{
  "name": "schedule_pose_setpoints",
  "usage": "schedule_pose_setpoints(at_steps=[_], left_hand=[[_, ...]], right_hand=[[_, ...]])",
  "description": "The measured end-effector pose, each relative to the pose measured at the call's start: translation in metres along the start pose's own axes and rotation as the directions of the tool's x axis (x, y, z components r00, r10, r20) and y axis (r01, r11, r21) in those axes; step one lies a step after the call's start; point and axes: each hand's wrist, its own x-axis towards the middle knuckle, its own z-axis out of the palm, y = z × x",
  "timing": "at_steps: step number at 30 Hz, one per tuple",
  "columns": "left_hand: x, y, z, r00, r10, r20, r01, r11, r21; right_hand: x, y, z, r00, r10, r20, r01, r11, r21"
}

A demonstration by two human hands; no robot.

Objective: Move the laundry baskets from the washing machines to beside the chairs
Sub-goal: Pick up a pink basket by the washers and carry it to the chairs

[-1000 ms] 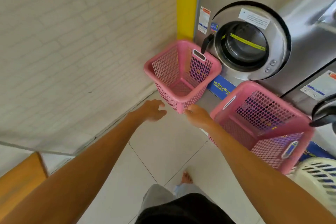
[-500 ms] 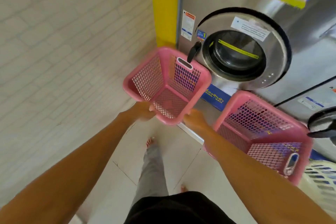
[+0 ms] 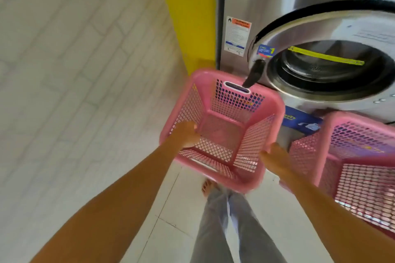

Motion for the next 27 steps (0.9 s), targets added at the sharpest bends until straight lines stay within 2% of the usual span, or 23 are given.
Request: schedule_pose_setpoints(at_steps=[6, 10, 14, 16, 19, 22, 25, 27], left_hand=[[0.073, -0.036, -0.014, 0.992, -0.126, -0.010, 0.127, 0.990, 0.068], [0.106, -0.054, -0.006, 0.971, -0.229, -0.069, 0.226, 0.973, -0.044], [0.129, -0.063, 0.008, 0.954, -0.283, -0.100, 0.260, 0.946, -0.193], [0.134, -0.071, 0.011, 0.951, -0.268, -0.151, 0.233, 0.948, -0.216], [0.133, -0.092, 0.017, 0.960, -0.152, -0.235, 0.119, 0.981, -0.150], [0.122, -0.106, 0.027, 0.977, -0.102, -0.185, 0.080, 0.990, -0.120], [0.094, -0.106, 0.042, 0.964, -0.223, -0.143, 0.202, 0.969, -0.145], [0.067, -0.103, 0.052, 0.939, -0.327, -0.107, 0.305, 0.935, -0.179]], right_hand=[[0.046, -0.006, 0.029, 0.992, 0.083, -0.098, -0.082, 0.997, 0.011], [0.050, -0.014, 0.039, 0.968, 0.165, -0.188, -0.159, 0.986, 0.045], [0.061, -0.006, 0.052, 0.958, 0.254, -0.134, -0.237, 0.963, 0.130], [0.065, 0.003, 0.059, 0.957, 0.259, -0.131, -0.240, 0.961, 0.139], [0.064, 0.017, 0.060, 0.963, 0.221, -0.152, -0.206, 0.972, 0.109], [0.062, 0.029, 0.051, 0.974, 0.175, -0.147, -0.165, 0.983, 0.081], [0.049, 0.031, 0.037, 0.967, 0.169, -0.190, -0.164, 0.985, 0.044], [0.041, 0.028, 0.028, 0.961, 0.200, -0.191, -0.186, 0.979, 0.088]])
